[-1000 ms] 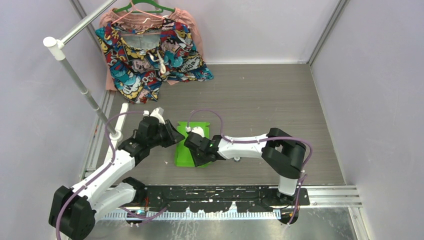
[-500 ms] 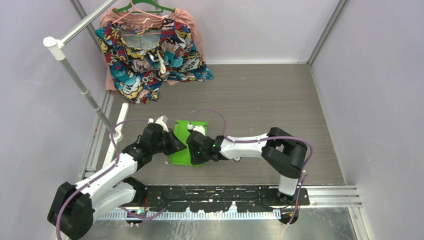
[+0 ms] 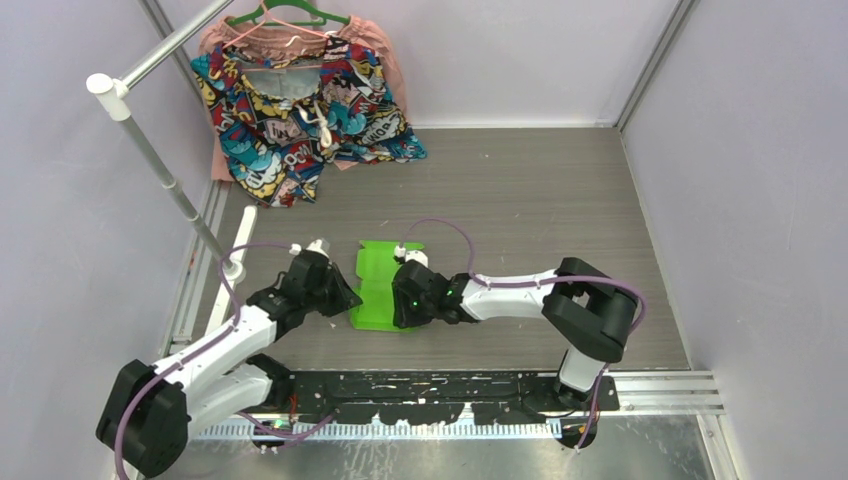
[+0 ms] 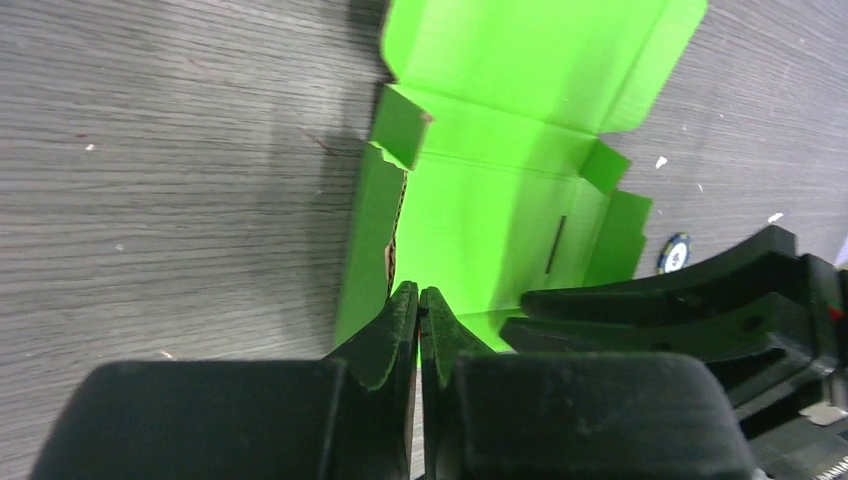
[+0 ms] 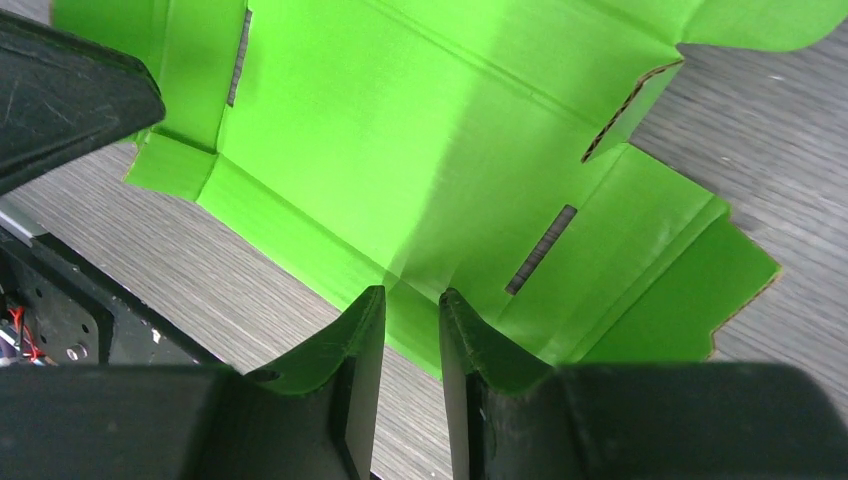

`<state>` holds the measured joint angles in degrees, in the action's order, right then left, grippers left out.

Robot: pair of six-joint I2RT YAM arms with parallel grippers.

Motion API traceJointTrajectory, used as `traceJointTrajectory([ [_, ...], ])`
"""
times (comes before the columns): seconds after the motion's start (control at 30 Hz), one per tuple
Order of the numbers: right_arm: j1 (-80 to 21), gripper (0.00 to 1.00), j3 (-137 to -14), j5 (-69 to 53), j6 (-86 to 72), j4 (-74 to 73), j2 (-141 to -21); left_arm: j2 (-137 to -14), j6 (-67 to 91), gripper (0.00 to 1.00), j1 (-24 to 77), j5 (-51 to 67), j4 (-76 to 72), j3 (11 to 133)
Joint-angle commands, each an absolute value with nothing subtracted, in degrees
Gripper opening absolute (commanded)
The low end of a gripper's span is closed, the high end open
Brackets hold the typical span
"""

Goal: Fold the paper box
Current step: Fold the paper box at the center of the board.

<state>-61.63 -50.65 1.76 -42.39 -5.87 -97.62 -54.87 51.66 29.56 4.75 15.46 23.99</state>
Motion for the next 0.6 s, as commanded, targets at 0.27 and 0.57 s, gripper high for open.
traceJointTrajectory([
  [0.27,-59.91,0.33,-43.78,3.14,-41.22,-13.76,-97.43,-64.02,50.76,0.04,29.64,1.53,10.53,23.38],
  [0.57,-59.81,0.32,-43.51,2.49,-41.31,-13.1,-97.77,-63.47,50.41,0.04,29.62,0.41,11.29,22.66],
])
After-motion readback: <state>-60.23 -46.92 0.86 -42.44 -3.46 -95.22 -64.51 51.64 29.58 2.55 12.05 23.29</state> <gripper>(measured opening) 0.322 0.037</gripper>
